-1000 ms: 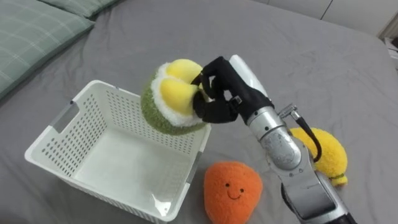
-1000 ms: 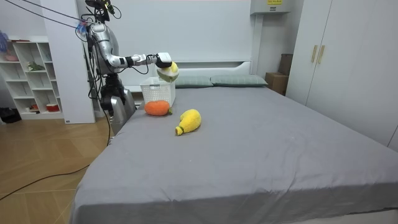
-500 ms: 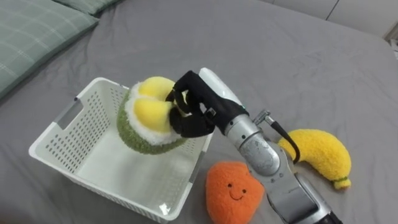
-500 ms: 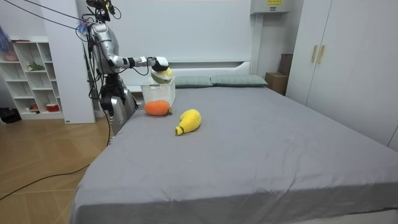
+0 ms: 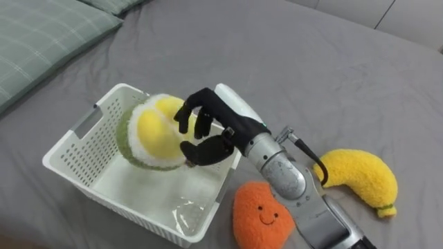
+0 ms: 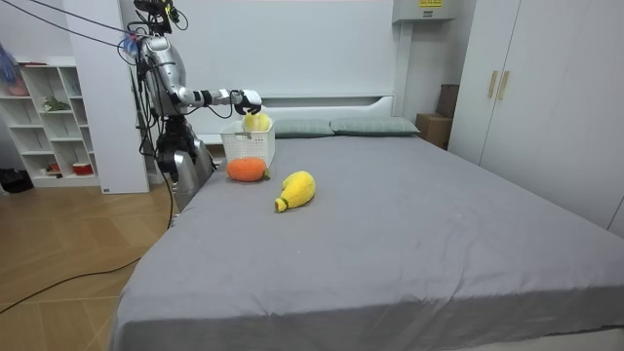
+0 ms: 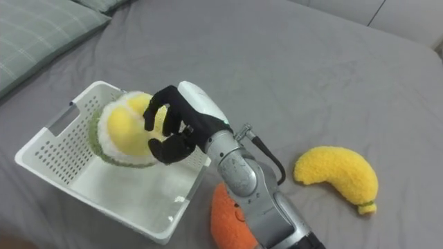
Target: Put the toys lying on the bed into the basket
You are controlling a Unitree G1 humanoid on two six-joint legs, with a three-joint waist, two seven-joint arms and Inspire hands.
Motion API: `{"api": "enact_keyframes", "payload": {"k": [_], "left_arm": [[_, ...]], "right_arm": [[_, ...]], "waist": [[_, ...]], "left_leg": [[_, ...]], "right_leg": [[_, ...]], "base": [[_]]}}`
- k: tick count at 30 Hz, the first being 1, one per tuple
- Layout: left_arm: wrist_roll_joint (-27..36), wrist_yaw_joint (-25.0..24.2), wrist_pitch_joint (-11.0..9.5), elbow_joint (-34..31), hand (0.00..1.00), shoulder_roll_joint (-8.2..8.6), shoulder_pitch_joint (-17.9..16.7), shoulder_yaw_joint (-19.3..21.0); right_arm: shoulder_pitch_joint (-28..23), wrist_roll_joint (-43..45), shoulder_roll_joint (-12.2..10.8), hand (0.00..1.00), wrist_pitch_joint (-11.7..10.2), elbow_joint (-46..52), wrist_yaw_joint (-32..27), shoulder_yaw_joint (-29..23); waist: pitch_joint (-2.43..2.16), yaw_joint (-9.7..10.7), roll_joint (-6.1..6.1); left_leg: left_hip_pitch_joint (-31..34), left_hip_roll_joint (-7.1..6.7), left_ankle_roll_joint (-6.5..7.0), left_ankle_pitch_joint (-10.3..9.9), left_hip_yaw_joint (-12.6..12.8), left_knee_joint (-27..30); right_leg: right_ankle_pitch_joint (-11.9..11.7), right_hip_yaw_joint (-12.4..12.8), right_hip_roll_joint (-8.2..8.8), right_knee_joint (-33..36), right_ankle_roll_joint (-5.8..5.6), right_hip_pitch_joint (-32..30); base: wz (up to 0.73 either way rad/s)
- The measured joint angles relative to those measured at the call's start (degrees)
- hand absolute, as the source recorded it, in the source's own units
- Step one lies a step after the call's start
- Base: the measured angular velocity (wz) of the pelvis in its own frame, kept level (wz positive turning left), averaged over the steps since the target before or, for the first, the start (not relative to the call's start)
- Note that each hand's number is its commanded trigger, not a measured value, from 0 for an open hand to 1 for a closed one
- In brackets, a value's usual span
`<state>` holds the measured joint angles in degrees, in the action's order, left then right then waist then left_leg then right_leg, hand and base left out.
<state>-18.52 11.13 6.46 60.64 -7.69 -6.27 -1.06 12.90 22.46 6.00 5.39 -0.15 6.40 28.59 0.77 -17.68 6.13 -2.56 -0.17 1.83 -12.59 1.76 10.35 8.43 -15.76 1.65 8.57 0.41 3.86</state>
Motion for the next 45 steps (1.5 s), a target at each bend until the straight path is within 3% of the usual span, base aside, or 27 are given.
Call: {"api": "enact_keyframes", "payload": {"k": [20, 28, 37, 41, 45], "left_arm": [[0.38, 0.59, 0.01, -0.01, 0.00, -0.28, 0.14, -0.33], [0.25, 0.38, -0.05, -0.04, 0.00, 0.05, -0.58, 3.24], [0.27, 0.37, -0.38, -0.03, 0.00, 0.03, -2.79, 3.71], [0.13, -0.29, -0.54, -0.98, 0.00, 0.05, -3.87, 3.89], [-0.02, -0.40, -0.50, -1.87, 0.00, 0.02, -5.69, 4.44]], "right_arm": [[0.17, -0.93, 1.24, 0.00, 0.00, -0.02, -2.56, -0.72], [0.25, 0.25, 2.67, 0.00, -0.03, 0.10, -5.19, -8.18], [0.16, 0.14, 3.25, 0.00, -0.96, 0.21, -8.37, -13.92], [-0.37, -0.53, 6.05, 0.00, -1.14, -0.02, -8.81, -14.58], [-2.59, -0.41, 6.70, 0.00, -1.15, -0.65, -8.79, -16.04]], "waist": [[-0.14, 1.32, 0.25], [-0.13, 2.32, 0.20], [-0.11, 6.60, -0.05], [-0.28, 7.35, 0.17], [-0.46, 8.52, 0.42]], "left_leg": [[0.06, -0.04, 0.01, 0.01, -0.06, -0.03], [0.01, -0.08, 0.02, 0.01, -0.09, 0.14], [-0.33, -0.08, 0.04, 0.03, 0.01, 0.16], [-0.65, -0.04, 0.03, 0.04, 0.60, 0.18], [-1.13, -0.02, 0.03, 0.05, 0.65, 0.28]], "right_leg": [[0.00, -0.07, 0.04, 0.00, 0.00, -0.06], [-0.01, -0.12, 0.09, 0.01, -0.01, 0.13], [-0.01, 0.17, 0.11, 0.05, -0.02, 0.37], [-0.01, 0.73, 0.06, 0.06, -0.01, 0.41], [0.00, 1.15, 0.04, 0.05, -0.02, 0.78]], "base": [[0.00], [0.00], [0.00], [-0.04], [-0.01]]}}
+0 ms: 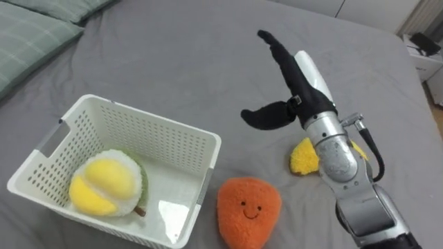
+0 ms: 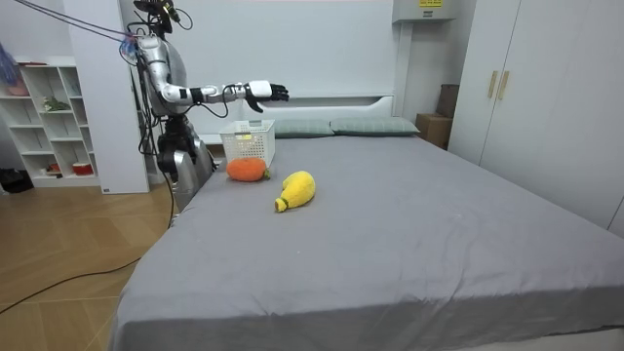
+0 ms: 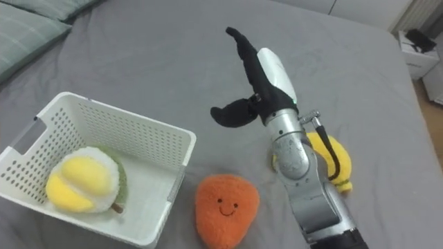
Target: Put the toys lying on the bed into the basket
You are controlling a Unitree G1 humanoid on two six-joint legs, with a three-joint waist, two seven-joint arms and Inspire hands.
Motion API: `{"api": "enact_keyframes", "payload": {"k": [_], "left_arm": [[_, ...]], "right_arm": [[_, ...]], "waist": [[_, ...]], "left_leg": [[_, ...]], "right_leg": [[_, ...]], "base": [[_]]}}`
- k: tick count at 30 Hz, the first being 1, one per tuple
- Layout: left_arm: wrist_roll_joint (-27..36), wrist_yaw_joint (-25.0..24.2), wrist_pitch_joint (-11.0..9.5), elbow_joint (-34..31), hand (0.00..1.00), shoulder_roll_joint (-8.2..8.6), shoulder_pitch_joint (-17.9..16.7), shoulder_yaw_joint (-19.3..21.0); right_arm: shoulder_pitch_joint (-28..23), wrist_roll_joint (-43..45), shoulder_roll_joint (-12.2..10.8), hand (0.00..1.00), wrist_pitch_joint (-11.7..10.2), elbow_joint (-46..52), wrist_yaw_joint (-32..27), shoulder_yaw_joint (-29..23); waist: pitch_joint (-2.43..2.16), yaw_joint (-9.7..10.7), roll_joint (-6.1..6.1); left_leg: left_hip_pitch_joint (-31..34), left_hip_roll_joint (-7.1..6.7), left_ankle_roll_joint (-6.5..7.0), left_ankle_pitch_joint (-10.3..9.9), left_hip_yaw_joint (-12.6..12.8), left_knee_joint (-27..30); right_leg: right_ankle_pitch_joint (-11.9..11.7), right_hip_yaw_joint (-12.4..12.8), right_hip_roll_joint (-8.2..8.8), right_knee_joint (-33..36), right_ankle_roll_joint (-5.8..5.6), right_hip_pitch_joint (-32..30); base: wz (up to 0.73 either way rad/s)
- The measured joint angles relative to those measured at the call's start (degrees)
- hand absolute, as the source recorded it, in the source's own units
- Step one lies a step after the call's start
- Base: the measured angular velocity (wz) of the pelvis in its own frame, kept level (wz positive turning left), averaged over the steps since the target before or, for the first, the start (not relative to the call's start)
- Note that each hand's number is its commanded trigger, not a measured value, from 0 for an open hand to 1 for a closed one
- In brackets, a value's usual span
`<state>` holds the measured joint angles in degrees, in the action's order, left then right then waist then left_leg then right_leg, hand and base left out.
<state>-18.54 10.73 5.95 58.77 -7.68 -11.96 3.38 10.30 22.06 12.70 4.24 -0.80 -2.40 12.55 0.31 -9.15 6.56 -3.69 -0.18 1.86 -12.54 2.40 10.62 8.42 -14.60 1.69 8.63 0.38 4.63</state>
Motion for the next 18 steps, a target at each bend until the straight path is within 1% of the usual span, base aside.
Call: {"api": "enact_keyframes", "payload": {"k": [3, 4, 7, 9, 10, 11, 12, 14, 15, 16, 18], "left_arm": [[-1.03, -0.18, 0.01, -0.80, 0.00, 0.01, -0.99, 1.57], [-1.26, -0.18, 0.02, -0.80, 0.00, 0.03, -1.13, 2.23], [-1.33, -0.20, 0.02, -0.85, 0.00, -0.12, -1.63, 2.33], [-1.76, -0.21, 0.10, -0.84, 0.00, -0.44, -1.90, 2.32], [-1.79, -0.18, 0.30, -0.84, 0.00, -0.79, -1.93, 2.40], [-1.78, -0.14, 0.43, -0.84, 0.00, -1.01, -1.95, 2.45], [-1.73, -0.11, 0.80, -0.84, 0.00, -1.43, -1.94, 2.39], [-1.57, -0.11, 1.19, -0.80, 0.00, -1.76, -1.48, 1.97], [-1.17, -0.16, 1.22, -0.71, 0.00, -1.74, -1.40, 1.84], [-1.16, -0.18, 1.24, -0.69, 0.00, -1.78, -1.38, 1.71], [-1.15, -0.28, 1.23, -0.69, 0.00, -2.42, -0.84, 0.77]], "right_arm": [[-0.50, 0.59, 0.16, 0.00, 0.02, -2.28, -0.13, -3.26], [-0.50, 0.59, 0.61, 0.00, 0.02, -3.03, -0.25, -3.95], [-0.49, 0.59, 1.46, 0.00, -0.03, -4.86, -0.62, -5.50], [-0.49, 0.64, 2.16, 0.00, 0.01, -7.94, -0.82, -6.83], [-0.42, 0.52, 2.46, 0.00, 0.01, -10.01, -1.51, -7.01], [-0.41, 0.20, 2.57, 0.00, 0.02, -11.30, -1.90, -7.02], [-0.35, -1.05, 2.76, 0.00, 0.04, -13.93, -2.60, -7.02], [-0.12, -2.64, 3.20, 0.00, 0.12, -17.35, -3.24, -7.00], [1.12, -3.26, 3.43, 0.00, 0.11, -20.38, -3.64, -7.00], [1.90, -3.34, 3.46, 0.00, 0.12, -22.04, -3.98, -7.01], [4.78, -3.35, 4.12, 0.00, 0.11, -26.48, -5.32, -7.01]], "waist": [[-0.04, 0.57, 0.08], [-0.06, 0.92, 0.10], [-0.11, 1.07, 0.24], [-0.14, 0.96, 0.90], [-0.04, 0.76, 1.47], [0.15, 0.68, 1.47], [-0.04, 0.56, 2.25], [-0.23, -0.05, 2.95], [-0.12, -0.12, 3.07], [-0.12, -0.08, 3.07], [-0.02, -0.09, 2.99]], "left_leg": [[-0.20, 0.35, 0.00, 0.00, 0.10, -0.27], [-0.43, 0.36, 0.00, 0.00, 0.15, -0.31], [-0.56, 0.38, 0.00, 0.00, 0.22, -0.28], [-0.56, 0.41, -0.02, 0.01, 0.40, -0.27], [-0.56, 0.42, -0.05, 0.03, 0.68, -0.27], [-0.47, 0.42, -0.07, 0.04, 0.71, -0.26], [-0.03, 0.44, -0.10, 0.05, 0.70, -0.15], [0.83, 0.45, -0.10, 0.05, 0.79, 0.13], [1.25, 0.45, -0.09, 0.06, 0.78, 0.27], [1.53, 0.47, -0.03, 0.09, 0.77, 0.31], [3.52, 0.45, 0.11, 0.17, 0.74, 0.91]], "right_leg": [[-0.01, 0.25, -0.02, 0.01, -0.02, 0.20], [-0.01, 0.26, -0.01, 0.03, -0.02, 0.35], [-0.01, 0.25, -0.02, 0.15, -0.02, 0.42], [-0.02, 0.17, -0.06, 0.20, -0.01, 0.40], [-0.03, 0.29, -0.17, 0.21, 0.01, 0.36], [-0.05, 0.30, -0.21, 0.21, 0.05, 0.27], [-0.08, 0.30, -0.23, 0.20, 0.10, -0.03], [-0.18, 0.14, -0.20, 0.28, 0.19, -0.84], [-0.27, 0.09, -0.12, 0.28, 0.14, -1.19], [-0.31, 0.07, -0.06, 0.30, 0.12, -1.48], [-0.50, -0.06, 0.06, 0.52, 0.07, -3.16]], "base": [[0.00], [0.00], [0.00], [0.00], [-0.03], [0.00], [0.00], [0.00], [-0.04], [0.03], [0.04]]}}
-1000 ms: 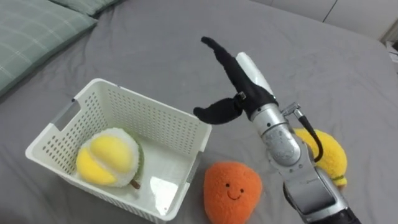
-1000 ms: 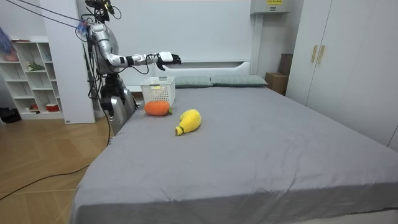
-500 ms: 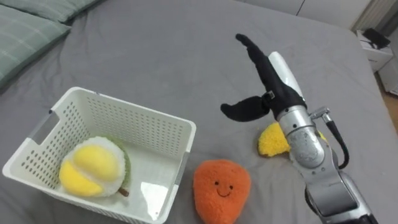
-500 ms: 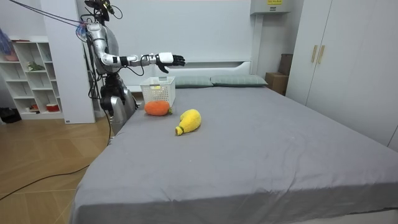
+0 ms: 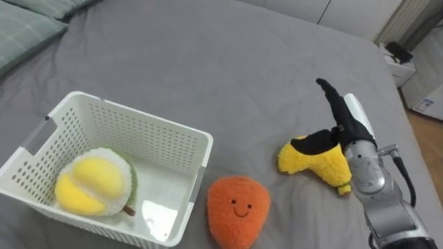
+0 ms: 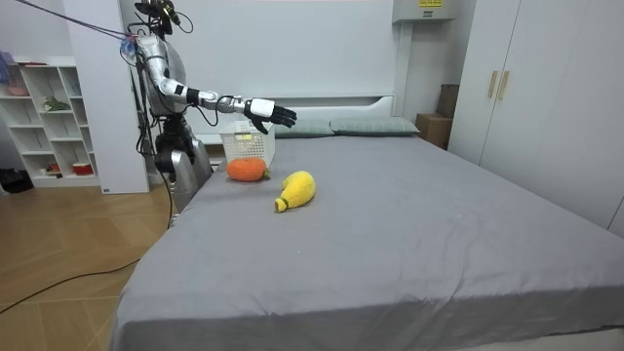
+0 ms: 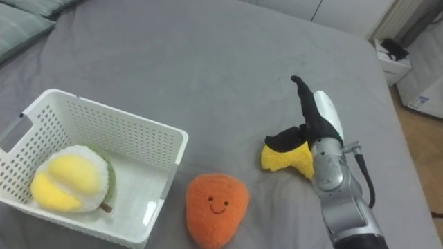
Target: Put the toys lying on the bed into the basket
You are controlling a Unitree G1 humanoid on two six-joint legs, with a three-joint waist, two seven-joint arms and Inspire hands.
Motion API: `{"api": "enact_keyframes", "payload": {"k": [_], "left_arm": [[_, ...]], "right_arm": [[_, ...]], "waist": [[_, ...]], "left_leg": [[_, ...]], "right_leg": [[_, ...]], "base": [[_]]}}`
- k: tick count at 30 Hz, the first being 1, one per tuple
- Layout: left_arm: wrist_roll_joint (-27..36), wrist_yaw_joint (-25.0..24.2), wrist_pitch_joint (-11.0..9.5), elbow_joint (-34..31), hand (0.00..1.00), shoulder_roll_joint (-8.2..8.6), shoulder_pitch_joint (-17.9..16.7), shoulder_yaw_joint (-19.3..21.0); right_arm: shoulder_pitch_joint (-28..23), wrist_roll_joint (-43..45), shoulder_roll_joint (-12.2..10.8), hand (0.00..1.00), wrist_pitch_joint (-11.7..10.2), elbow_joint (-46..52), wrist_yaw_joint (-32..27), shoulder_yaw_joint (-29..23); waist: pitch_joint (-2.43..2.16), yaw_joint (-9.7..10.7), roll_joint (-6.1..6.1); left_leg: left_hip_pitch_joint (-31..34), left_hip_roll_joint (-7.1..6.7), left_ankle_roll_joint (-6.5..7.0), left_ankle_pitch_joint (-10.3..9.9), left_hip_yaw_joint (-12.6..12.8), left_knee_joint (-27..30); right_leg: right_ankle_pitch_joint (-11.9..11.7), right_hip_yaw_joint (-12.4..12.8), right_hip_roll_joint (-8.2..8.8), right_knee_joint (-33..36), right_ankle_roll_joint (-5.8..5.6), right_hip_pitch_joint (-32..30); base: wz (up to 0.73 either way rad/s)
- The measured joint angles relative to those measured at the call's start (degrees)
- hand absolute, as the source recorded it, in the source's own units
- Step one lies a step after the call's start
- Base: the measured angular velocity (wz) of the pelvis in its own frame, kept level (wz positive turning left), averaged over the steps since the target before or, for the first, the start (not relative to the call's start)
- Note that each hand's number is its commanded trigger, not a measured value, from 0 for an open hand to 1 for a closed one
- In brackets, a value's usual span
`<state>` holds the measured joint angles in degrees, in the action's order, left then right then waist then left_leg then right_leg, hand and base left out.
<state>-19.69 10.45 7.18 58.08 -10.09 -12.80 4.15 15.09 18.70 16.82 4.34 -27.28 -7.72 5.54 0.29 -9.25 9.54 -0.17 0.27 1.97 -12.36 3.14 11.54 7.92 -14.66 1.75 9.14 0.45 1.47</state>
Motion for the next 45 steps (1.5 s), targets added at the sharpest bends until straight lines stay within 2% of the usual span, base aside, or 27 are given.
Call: {"api": "enact_keyframes", "payload": {"k": [2, 4, 7, 12, 17, 18, 21, 26, 30, 33, 40, 41, 43, 45], "left_arm": [[-0.02, 0.00, 0.00, 0.09, 0.00, -0.27, 0.61, 0.04], [-0.04, 0.02, -0.05, 0.09, 0.00, -0.27, 2.31, 0.01], [0.68, 0.10, -0.14, 0.47, 0.00, -0.83, 3.40, -1.34], [2.43, 0.20, -0.43, 1.25, 0.00, -1.34, 5.84, -4.05], [4.65, 0.22, -1.11, 1.65, 0.00, -1.81, 7.21, -4.64], [4.64, 0.27, -1.15, 1.69, 0.00, -1.98, 7.53, -5.02], [5.18, 0.39, -1.25, 1.70, 0.00, -2.15, 8.57, -5.93], [6.86, 0.41, -1.90, 1.82, 0.00, -2.18, 10.28, -7.46], [7.18, -0.13, -2.50, 1.80, 0.00, -2.15, 10.28, -7.58], [7.88, -0.45, -2.47, 2.22, 0.00, -2.43, 10.27, -8.42], [9.06, -1.06, -2.70, 2.56, 0.00, -2.47, 10.25, -9.89], [9.25, -1.05, -2.71, 2.56, 0.00, -2.49, 10.28, -10.10], [10.51, -1.03, -2.72, 2.62, 0.00, -2.75, 10.76, -10.45], [10.71, -1.03, -2.73, 2.69, 0.00, -3.10, 11.19, -11.36]], "right_arm": [[3.44, -0.12, 0.96, 0.00, -0.20, -3.98, -0.94, 0.01], [7.42, -0.37, 2.50, 0.00, -0.75, -8.83, -2.50, 0.01], [10.91, -0.46, 2.85, 0.00, -1.87, -13.98, -3.91, 0.08], [15.12, -3.46, 3.71, 0.00, -3.13, -21.73, -5.09, 0.90], [18.87, -4.00, 4.14, 0.00, -3.14, -27.81, -5.69, 2.46], [19.55, -4.10, 4.41, 0.00, -3.23, -29.04, -6.31, 2.93], [20.61, -4.84, 5.11, 0.00, -3.49, -31.62, -6.67, 4.63], [22.72, -4.19, 5.66, 0.00, -3.82, -34.68, -6.67, 4.65], [22.71, -0.78, 6.96, 0.00, -3.80, -35.48, -6.40, 5.86], [22.64, 0.10, 8.13, 0.00, -3.55, -36.45, -5.27, 8.87], [22.62, 2.18, 8.31, 0.00, -3.10, -38.52, -0.71, 9.55], [22.80, 2.17, 8.39, 0.00, -3.13, -39.29, -0.24, 10.37], [23.00, 2.40, 8.68, 0.00, -3.57, -41.57, 0.51, 12.02], [23.11, 3.91, 9.08, 0.00, -3.60, -42.84, 0.64, 13.52]], "waist": [[0.03, 0.05, 0.25], [0.48, -0.27, -0.01], [0.83, -0.30, -0.29], [0.86, -0.56, -0.25], [0.87, -0.68, -0.29], [1.01, -0.70, -0.43], [1.24, -0.94, -0.68], [1.44, -1.42, -0.82], [2.06, -1.69, -1.64], [2.08, -1.92, -1.64], [2.04, -2.04, -1.56], [2.03, -2.12, -1.54], [2.03, -2.24, -1.56], [2.04, -2.39, -1.47]], "left_leg": [[1.90, -0.01, 0.12, 0.25, 0.00, 0.31], [3.65, -0.07, 0.18, 0.62, 0.01, 0.30], [5.30, -0.16, 0.15, 0.87, 0.00, 0.86], [8.74, -0.09, 0.06, 1.17, -0.24, 1.21], [11.47, 0.05, -0.09, 1.31, -0.50, 1.25], [11.73, 0.04, -0.11, 1.33, -0.80, 1.23], [11.97, 0.06, -0.12, 1.34, -0.97, 1.12], [13.57, 0.05, -0.12, 1.34, -0.94, 1.13], [13.96, 0.02, -0.12, 1.34, -0.70, 1.03], [14.72, 0.04, -0.12, 1.34, -0.84, 1.04], [14.51, 0.07, -0.12, 1.34, -0.89, 0.82], [14.38, 0.06, -0.13, 1.34, -1.36, 0.86], [14.20, 0.20, -0.24, 1.41, -4.20, 0.93], [14.25, 0.06, -0.25, 1.42, -5.00, 0.96]], "right_leg": [[-0.11, -0.16, 0.13, 0.67, 0.07, -1.99], [-0.52, -0.22, 0.18, 0.52, 0.10, -3.66], [-0.55, 0.12, 0.16, 0.51, 0.12, -5.21], [-0.68, -0.19, 0.16, 0.49, 0.32, -8.70], [-0.80, -0.57, 0.14, 0.49, 0.50, -11.49], [-0.80, -0.77, 0.13, 0.49, 0.50, -11.72], [-0.80, -1.06, 0.12, 0.45, 0.50, -11.89], [-0.80, -1.04, 0.12, 0.51, 0.50, -13.75], [-0.80, -1.12, 0.17, 0.47, 0.50, -14.16], [-0.80, -1.12, 0.14, 0.50, 0.50, -14.92], [-0.80, -1.12, 0.17, 0.66, 0.50, -15.03], [-0.80, -1.13, 0.16, 0.89, 0.50, -15.10], [-0.73, -1.42, 0.05, 2.72, 0.52, -16.41], [-0.75, -2.07, 0.13, 2.30, 0.55, -15.86]], "base": [[0.02], [0.02], [0.00], [0.02], [0.00], [0.06], [0.07], [-0.03], [-0.01], [-0.01], [-0.02], [-0.08], [-0.06], [0.00]]}}
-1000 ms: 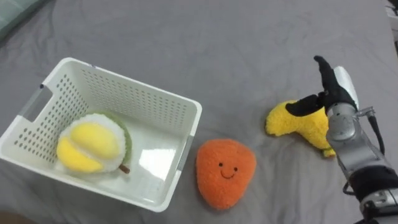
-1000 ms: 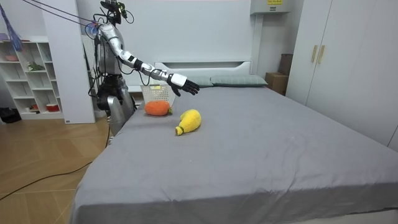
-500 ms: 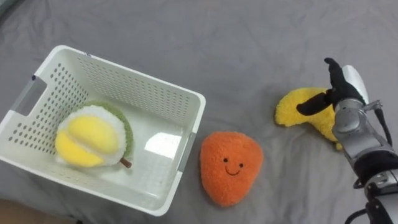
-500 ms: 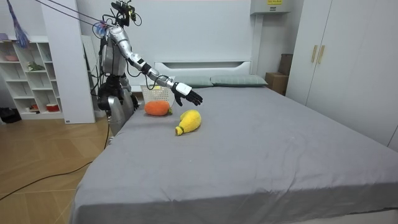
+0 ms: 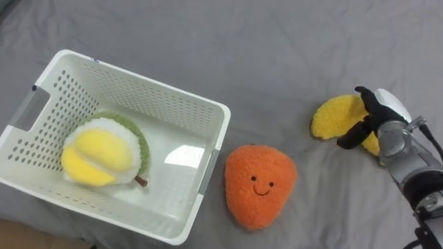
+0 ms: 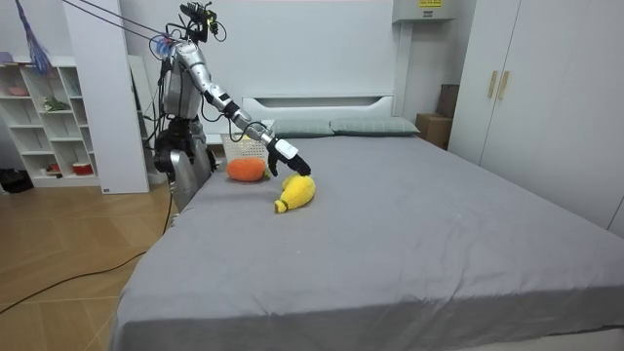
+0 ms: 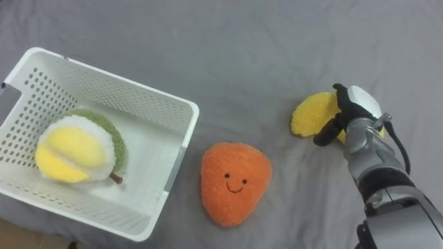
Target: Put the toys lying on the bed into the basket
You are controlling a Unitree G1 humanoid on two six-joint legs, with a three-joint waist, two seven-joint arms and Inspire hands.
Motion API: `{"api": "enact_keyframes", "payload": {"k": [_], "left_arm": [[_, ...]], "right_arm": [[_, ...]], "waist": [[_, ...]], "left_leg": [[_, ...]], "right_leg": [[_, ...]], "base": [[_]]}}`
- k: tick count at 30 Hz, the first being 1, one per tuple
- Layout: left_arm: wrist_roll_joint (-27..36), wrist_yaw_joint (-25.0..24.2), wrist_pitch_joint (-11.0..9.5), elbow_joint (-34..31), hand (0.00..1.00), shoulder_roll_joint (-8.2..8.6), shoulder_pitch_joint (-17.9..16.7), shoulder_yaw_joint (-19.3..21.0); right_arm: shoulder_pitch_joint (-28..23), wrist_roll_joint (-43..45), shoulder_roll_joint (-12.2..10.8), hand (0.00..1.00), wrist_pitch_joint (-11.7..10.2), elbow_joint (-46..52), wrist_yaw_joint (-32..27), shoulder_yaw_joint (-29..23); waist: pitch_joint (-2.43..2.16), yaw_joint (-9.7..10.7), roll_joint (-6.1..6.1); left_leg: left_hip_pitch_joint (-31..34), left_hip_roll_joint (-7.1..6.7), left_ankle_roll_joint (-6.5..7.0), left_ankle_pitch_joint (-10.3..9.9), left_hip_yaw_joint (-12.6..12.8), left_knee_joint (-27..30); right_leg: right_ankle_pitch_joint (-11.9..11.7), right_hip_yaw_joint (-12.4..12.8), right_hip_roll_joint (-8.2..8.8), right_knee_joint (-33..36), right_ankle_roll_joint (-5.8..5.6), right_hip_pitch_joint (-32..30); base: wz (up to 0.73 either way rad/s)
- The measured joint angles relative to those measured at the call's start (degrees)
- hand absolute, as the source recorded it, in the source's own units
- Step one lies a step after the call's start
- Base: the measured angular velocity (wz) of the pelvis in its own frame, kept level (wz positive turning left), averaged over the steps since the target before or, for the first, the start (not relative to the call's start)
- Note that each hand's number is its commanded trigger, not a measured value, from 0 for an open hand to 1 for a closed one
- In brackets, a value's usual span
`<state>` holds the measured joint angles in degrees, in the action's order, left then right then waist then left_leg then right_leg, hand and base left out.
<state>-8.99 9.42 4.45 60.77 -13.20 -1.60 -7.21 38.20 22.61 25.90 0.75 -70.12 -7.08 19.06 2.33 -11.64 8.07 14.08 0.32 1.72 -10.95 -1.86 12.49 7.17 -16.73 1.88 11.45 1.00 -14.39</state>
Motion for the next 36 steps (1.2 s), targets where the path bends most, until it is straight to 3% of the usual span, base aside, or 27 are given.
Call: {"api": "enact_keyframes", "payload": {"k": [6, 7, 8, 9, 10, 12, 17, 28, 36], "left_arm": [[0.53, -0.03, -0.39, 1.05, 0.00, -0.22, 1.61, -0.87], [0.55, -0.04, -0.54, 1.04, 0.00, -0.24, 1.65, -0.87], [0.55, -0.13, -0.71, 1.08, 0.00, -0.26, 1.72, -0.87], [0.56, -0.32, -0.72, 1.08, 0.00, -0.31, 1.80, -0.87], [0.55, -0.66, -0.72, 1.11, 0.00, -0.32, 2.00, -0.88], [0.56, -1.31, -0.83, 1.12, 0.00, -0.50, 2.18, -0.89], [0.64, -1.61, -0.76, 1.49, 0.00, -1.02, 2.01, -0.94], [2.65, -1.82, -0.82, 1.53, 0.00, -1.01, 2.07, -0.85], [2.61, -2.70, -0.92, 1.05, 0.00, -1.00, 2.11, -0.68]], "right_arm": [[-0.27, 3.16, 0.59, 0.02, 0.12, -1.70, 0.47, 3.35], [-0.28, 3.49, 0.61, 0.24, 0.18, -1.73, 0.58, 3.46], [-0.28, 4.24, 0.66, 0.34, 0.36, -2.01, 0.87, 3.76], [-0.29, 4.81, 0.76, 0.56, 0.64, -2.40, 0.96, 4.31], [-0.41, 5.02, 1.07, 0.63, 0.65, -2.61, 1.02, 4.58], [-0.89, 5.35, 1.79, 1.00, 0.65, -2.61, 0.96, 4.72], [-1.07, 8.06, 3.14, 1.00, 1.42, -1.52, 0.12, 4.59], [-3.98, 9.56, 3.16, 1.00, 1.83, -1.05, 0.82, 4.43], [-5.42, 9.43, 3.06, 1.00, 1.77, -0.12, 1.65, 4.35]], "waist": [[0.09, -0.01, -0.18], [0.12, -0.07, -0.24], [0.18, -0.18, -0.33], [0.23, -0.43, -0.39], [0.27, -1.02, -0.48], [0.24, -1.53, -0.60], [0.20, -2.11, -0.79], [0.13, -2.75, -0.97], [-0.65, -2.87, -2.12]], "left_leg": [[0.22, -0.11, -0.03, 0.01, 0.23, -0.19], [0.23, -0.13, -0.03, 0.01, 0.27, -0.18], [0.23, -0.22, -0.03, 0.01, 0.36, -0.14], [0.24, -0.34, -0.03, 0.01, 0.38, 0.04], [0.24, -0.35, -0.03, 0.01, 0.43, 0.16], [0.24, -0.35, -0.03, 0.01, 0.40, 0.24], [0.16, -0.31, -0.10, 0.05, 0.38, 0.61], [-0.23, -0.36, -0.18, 0.10, 0.47, 1.14], [-0.27, -0.21, -0.31, 0.53, 1.02, 1.22]], "right_leg": [[-0.04, -0.33, 0.00, -1.00, 0.05, 0.74], [-0.04, -0.39, 0.02, -1.05, 0.05, 0.80], [-0.09, -0.44, 0.04, -1.32, 0.09, 1.00], [-0.17, -0.46, 0.06, -1.93, 0.13, 1.39], [-0.19, -0.50, 0.07, -1.89, 0.13, 1.41], [-0.19, -0.51, 0.06, -1.89, 0.14, 1.55], [-0.20, -0.53, 0.01, -1.90, 0.15, 1.92], [-0.29, -0.69, 0.11, -1.84, 0.28, 2.75], [-0.78, -0.71, 0.08, -1.73, 0.55, 2.65]], "base": [[0.07], [0.05], [0.06], [0.04], [0.00], [0.02], [0.02], [0.01], [-0.03]]}}
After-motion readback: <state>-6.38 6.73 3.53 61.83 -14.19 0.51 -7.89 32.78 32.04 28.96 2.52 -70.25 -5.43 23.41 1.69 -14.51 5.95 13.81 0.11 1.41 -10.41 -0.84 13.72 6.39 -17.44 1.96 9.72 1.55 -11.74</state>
